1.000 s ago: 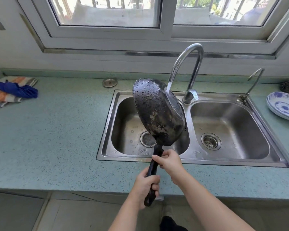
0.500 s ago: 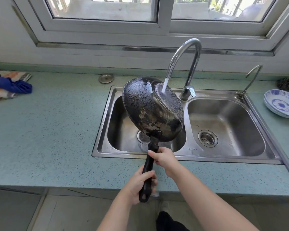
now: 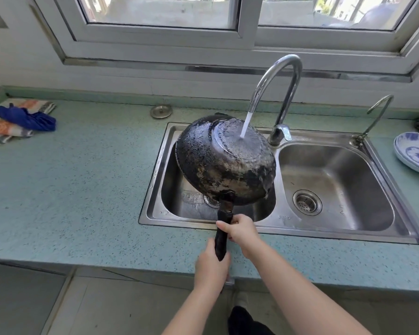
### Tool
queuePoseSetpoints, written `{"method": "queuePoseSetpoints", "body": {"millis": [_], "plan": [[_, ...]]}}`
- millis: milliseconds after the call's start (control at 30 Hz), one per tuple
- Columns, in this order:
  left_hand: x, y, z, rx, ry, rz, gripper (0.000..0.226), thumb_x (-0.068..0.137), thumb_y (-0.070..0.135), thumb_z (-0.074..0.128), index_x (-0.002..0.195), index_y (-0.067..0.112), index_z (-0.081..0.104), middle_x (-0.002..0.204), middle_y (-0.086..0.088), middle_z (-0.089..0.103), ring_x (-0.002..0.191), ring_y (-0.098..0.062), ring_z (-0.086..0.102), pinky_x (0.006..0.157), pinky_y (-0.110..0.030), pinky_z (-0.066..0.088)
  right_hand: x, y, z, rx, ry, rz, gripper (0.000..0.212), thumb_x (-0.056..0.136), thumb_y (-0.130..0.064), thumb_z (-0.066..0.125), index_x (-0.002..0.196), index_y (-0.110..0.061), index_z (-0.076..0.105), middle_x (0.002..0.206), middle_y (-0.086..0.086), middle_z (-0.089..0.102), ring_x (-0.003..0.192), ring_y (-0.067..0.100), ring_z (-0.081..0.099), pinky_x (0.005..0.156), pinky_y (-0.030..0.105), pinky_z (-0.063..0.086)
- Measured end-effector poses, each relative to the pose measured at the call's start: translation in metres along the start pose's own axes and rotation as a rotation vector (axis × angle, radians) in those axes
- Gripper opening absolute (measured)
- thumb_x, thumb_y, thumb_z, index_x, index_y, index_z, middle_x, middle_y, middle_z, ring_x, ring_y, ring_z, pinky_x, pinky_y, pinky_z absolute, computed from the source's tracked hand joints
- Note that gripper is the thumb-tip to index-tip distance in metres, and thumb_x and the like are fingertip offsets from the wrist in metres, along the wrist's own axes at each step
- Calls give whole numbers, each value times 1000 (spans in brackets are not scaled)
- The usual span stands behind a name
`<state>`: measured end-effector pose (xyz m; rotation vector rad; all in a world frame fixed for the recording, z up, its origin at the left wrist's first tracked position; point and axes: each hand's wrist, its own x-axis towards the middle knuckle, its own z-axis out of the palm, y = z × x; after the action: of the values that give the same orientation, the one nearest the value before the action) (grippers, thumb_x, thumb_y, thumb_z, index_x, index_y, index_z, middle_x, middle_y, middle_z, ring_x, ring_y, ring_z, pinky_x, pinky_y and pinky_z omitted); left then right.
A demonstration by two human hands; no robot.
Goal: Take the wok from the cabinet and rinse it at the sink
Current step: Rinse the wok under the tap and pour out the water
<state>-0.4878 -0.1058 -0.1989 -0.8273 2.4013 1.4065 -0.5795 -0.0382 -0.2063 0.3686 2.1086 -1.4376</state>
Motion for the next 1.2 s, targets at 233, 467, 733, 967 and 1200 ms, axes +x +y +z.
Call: {"method": "queuePoseSetpoints", "body": {"millis": [233,467,733,967,1200], "plan": [[-1,0,1,-4,5,21,15,88,25,51,103,22,52,77,-4,62,70,-25,61,60,-33,49,-2,-1,-4,-73,13,-25,26,73,-32,75,82,-13,60,74,-1,59,77,22,58,77,40,51],[-1,2,0,145,-26,82,29,91,33,50,117,21,48,80,5,56,67,-12,51,54,-25,40,-2,-2,-8,-177,43,-39,31,72,-37,74,83,-12,59,72,1,58,73,22,55,69,37,46],[4,14,1,677,-30,230,43,96,38,39,127,9,33,107,-10,67,97,-30,65,69,-33,45,-7,-6,-9,-324,94,-47,33,76,-43,68,86,-13,58,84,1,64,87,25,62,72,34,45],[11,10,5,798,-47,268,48,96,40,35,131,8,30,106,-11,67,92,-30,67,62,-33,42,-7,-5,-11,-314,94,0,37,76,-42,69,93,-10,61,87,3,64,83,23,59,68,32,42],[14,6,5,789,-68,267,46,96,39,35,128,7,31,107,-12,67,94,-31,66,64,-35,43,-10,-9,-10,-365,98,-18,39,77,-44,68,98,-12,57,94,2,64,91,23,60,74,33,45]]}}
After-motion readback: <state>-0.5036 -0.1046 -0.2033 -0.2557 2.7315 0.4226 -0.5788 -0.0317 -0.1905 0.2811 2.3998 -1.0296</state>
